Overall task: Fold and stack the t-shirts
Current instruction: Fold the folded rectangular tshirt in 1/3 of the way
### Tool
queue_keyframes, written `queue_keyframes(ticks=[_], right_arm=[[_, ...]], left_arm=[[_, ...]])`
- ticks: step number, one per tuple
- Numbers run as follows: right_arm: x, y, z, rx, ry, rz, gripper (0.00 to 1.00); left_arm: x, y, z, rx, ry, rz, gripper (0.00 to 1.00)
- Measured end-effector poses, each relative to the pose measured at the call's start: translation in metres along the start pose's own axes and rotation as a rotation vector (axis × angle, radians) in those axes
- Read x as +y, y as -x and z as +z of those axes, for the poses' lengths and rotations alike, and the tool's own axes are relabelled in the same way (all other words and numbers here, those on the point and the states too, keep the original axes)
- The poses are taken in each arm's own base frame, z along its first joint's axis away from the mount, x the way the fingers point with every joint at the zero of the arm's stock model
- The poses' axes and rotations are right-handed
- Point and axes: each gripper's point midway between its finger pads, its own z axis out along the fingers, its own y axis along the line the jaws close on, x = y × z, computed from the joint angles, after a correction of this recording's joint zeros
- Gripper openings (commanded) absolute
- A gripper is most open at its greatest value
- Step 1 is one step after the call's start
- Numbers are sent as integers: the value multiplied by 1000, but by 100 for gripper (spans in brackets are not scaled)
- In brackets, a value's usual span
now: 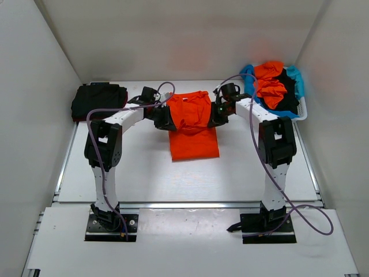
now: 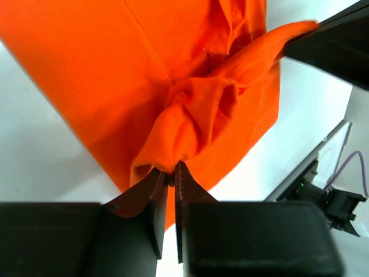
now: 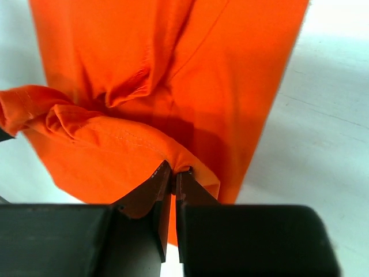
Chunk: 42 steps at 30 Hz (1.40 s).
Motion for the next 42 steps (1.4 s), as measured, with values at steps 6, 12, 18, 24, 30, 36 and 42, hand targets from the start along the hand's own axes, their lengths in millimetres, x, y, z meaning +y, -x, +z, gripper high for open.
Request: queue_keyframes(ticks=[6,12,18,24,30,36,42], right_arm=[[-8,2,18,33,1,16,30],[-4,29,6,-21,2,-3,40],[6,39,-10,-71,-24,-82,19],[54,-15,-13,24,11,-225,0],[83,-66,15,165,20,-339,0],[75,-51,45,176,-4,-335,0],[64,-36,63,164,-25,-320,0]], left_arm=[[13,2,5,2,28,-1,51],[28,11,4,-10,77,-6,94],[5,67,-22,-144,79,110,98],[-11,71,-62,-227,94,218,96],[32,31,-74,-184,191,151,96],[80,-8,-70,-95,277,49,96],[84,-8,-76,-108,296,47,95]])
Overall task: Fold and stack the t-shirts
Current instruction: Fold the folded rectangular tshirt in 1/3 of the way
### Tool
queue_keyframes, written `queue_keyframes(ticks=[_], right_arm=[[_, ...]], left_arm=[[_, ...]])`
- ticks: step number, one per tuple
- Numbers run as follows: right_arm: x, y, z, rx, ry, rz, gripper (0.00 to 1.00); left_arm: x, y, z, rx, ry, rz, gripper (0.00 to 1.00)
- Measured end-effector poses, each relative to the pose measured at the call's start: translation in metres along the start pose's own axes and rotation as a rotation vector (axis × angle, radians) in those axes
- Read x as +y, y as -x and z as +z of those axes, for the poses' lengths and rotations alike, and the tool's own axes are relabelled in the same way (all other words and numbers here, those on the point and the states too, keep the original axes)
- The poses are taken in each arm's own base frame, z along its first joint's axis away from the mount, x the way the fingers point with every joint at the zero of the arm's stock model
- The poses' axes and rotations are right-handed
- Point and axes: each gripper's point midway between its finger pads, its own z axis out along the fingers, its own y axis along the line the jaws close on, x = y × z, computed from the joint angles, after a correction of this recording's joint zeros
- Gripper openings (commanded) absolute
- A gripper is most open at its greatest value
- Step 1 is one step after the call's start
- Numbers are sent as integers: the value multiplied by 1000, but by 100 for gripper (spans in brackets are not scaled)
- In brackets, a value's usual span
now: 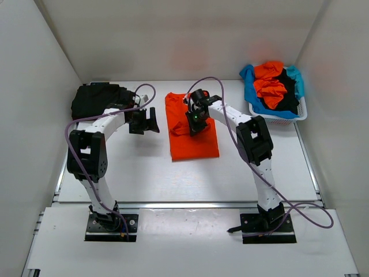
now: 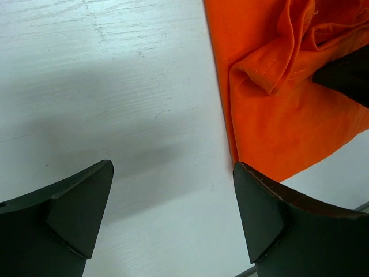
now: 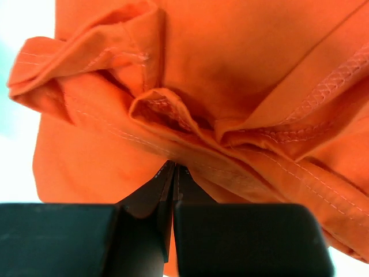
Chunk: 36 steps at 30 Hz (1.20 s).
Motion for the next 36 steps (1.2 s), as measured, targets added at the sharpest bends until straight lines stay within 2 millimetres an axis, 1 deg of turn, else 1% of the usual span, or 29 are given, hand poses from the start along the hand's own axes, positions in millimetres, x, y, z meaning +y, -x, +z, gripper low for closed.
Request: queue_keyframes(ticks=[2,7,12,14,16,19,22,25,28,33,36], right_arm=[[-1,-2,1,8,-9,0,0],[5,-6,3,8,-36,-22,0],[8,-31,-7,-26,-152,-76,0],[11,-37,-13,-69,-202,-108,1],[15,-39,-16,-107,-229,-126,0],[18,-26,-16,-174,-242,-131,0],[9,-13,-18,-223,-260,-113,0],[1,-5,-15,-252,-278,-103,0],[-5,-4,-9,-251,-285,-95,0],[-8,-8,3,-234,-289,-94,0],[-8,-2,4,-243,-288,-94,0]], left_arm=[[1,1,-1,-3,1,-2,96],[5,2,-2,-7,5,-12,96],[6,3,-3,-12,5,-18,96],[6,4,-3,-14,4,-21,96],[6,4,-3,-15,4,-21,96],[6,4,-3,-15,4,-21,96],[6,4,-3,-15,4,-22,96],[6,4,-3,-14,5,-22,96],[7,4,-3,-15,5,-23,96],[12,5,-4,-19,11,-34,97],[15,6,-5,-21,14,-40,97]])
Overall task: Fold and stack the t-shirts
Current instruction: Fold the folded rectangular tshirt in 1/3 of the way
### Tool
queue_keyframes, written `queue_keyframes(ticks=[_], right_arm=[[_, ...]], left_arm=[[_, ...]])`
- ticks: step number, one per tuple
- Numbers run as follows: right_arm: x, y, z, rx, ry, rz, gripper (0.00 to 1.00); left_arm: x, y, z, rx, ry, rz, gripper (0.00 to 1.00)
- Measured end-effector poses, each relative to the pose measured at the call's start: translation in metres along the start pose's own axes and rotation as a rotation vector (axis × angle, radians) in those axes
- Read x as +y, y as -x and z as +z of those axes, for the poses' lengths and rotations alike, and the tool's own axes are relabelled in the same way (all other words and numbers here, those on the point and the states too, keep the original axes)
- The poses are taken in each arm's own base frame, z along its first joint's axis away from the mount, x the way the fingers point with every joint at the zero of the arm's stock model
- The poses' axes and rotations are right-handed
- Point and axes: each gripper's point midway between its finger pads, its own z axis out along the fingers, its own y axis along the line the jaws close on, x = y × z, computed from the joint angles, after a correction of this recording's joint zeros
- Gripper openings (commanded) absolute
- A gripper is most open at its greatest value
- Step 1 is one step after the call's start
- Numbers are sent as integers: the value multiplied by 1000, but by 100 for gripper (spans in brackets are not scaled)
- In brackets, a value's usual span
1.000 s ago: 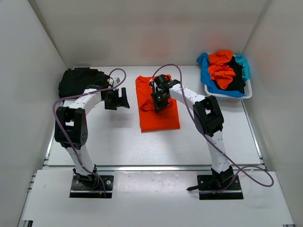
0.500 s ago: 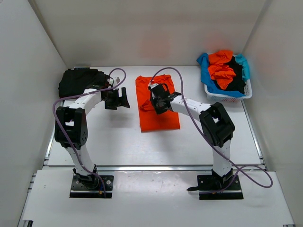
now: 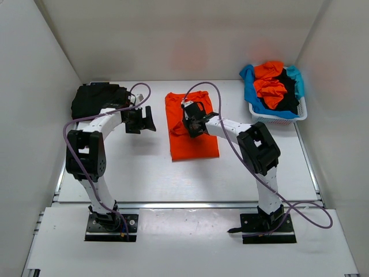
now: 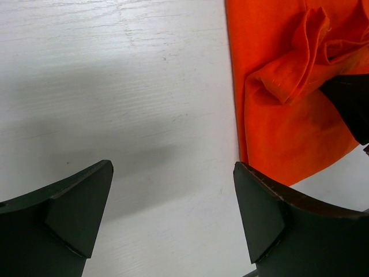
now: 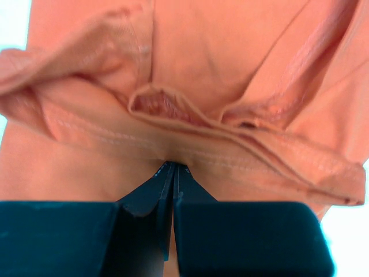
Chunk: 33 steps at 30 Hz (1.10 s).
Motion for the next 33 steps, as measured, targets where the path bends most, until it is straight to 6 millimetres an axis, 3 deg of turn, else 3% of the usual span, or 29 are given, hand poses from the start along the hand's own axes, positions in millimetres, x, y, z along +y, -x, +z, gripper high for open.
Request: queue_keyframes(ticks=[10,20,24,26,28,33], right_arm=[[-8,32,16,-51,-38,17,0],[-38,81,14,-153,-108,60,0],[-50,89,11,-170,-127,72,0],[-53,89,10,-169,-132,74,1],[-53,85,6,-165,-129,73,0],[-52,55,-27,-130,-85,79,0]], left_arm=[[7,1,-1,-3,9,-15,97],[14,3,-3,-7,16,-31,97],[11,1,-3,0,12,-18,96],[4,-2,0,10,-2,11,93],[-12,-8,3,29,-31,64,78],[-83,-31,14,82,-157,304,71]])
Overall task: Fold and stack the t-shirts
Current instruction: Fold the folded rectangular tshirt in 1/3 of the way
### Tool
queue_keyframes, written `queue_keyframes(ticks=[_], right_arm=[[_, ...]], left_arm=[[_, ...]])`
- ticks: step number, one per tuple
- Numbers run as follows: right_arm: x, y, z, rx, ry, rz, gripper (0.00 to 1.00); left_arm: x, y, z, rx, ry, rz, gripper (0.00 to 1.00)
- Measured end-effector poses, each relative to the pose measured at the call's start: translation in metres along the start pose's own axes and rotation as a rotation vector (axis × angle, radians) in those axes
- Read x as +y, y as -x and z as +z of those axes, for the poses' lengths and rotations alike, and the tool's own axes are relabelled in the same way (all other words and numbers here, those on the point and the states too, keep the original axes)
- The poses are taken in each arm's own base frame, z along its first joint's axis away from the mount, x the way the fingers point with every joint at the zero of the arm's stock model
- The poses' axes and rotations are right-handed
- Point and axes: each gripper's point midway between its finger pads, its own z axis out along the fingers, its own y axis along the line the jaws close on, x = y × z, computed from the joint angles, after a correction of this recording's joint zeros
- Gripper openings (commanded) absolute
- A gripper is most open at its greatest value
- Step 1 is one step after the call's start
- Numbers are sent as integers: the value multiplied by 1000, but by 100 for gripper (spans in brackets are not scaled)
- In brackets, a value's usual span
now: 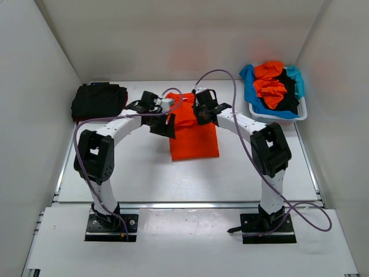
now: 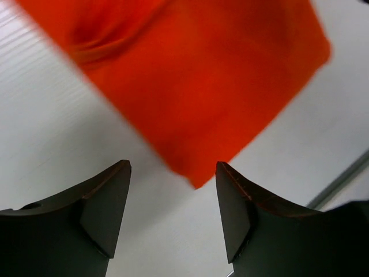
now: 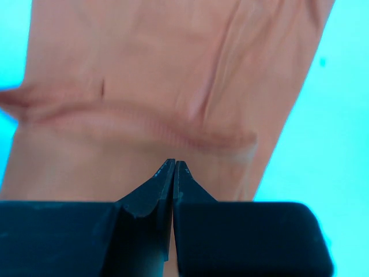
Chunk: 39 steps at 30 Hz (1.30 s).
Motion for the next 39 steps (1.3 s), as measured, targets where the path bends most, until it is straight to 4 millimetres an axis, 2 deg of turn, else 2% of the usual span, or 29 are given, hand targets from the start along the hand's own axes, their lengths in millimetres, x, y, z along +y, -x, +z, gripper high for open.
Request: queue_keyframes(ticks=[3,6,8,13,18,23,28,29,30,31,32,33,35,37,39], right_arm=[[-4,-2,-18,-1,28,24,0],[-8,-1,-17,-4,34,35,0],[-10,-6,-12,11,41,42,0],[-8,-19,11,59,44,42,0],[-13,-34,29,105,44,74,0],[-32,-27,41,106,23,124,0],[-45,2,39,47,5,150,1],[-47,6,39,36,2,153,8],[-47,9,37,31,2,159,20],[-46,8,35,37,2,165,26],[-45,7,31,42,6,171,38],[-44,4,27,50,9,177,46],[-41,-10,11,85,40,194,53],[-35,-29,-13,118,96,221,56],[-34,-53,-39,155,143,263,56]], left_arm=[[-43,7,14,-1,-68,136,72],[-59,18,33,-9,-90,190,73],[-52,24,47,-9,-67,184,73],[-16,29,72,9,24,134,75],[11,34,84,9,98,96,78],[25,47,91,-10,154,76,90],[28,69,87,-55,183,65,95],[28,74,84,-67,184,60,96],[27,78,82,-76,181,57,96],[26,83,78,-86,176,54,96],[24,85,74,-91,167,48,97],[23,85,69,-93,156,38,97],[22,82,54,-100,135,19,98],[16,67,34,-96,110,3,98],[11,44,14,-71,89,-17,97]])
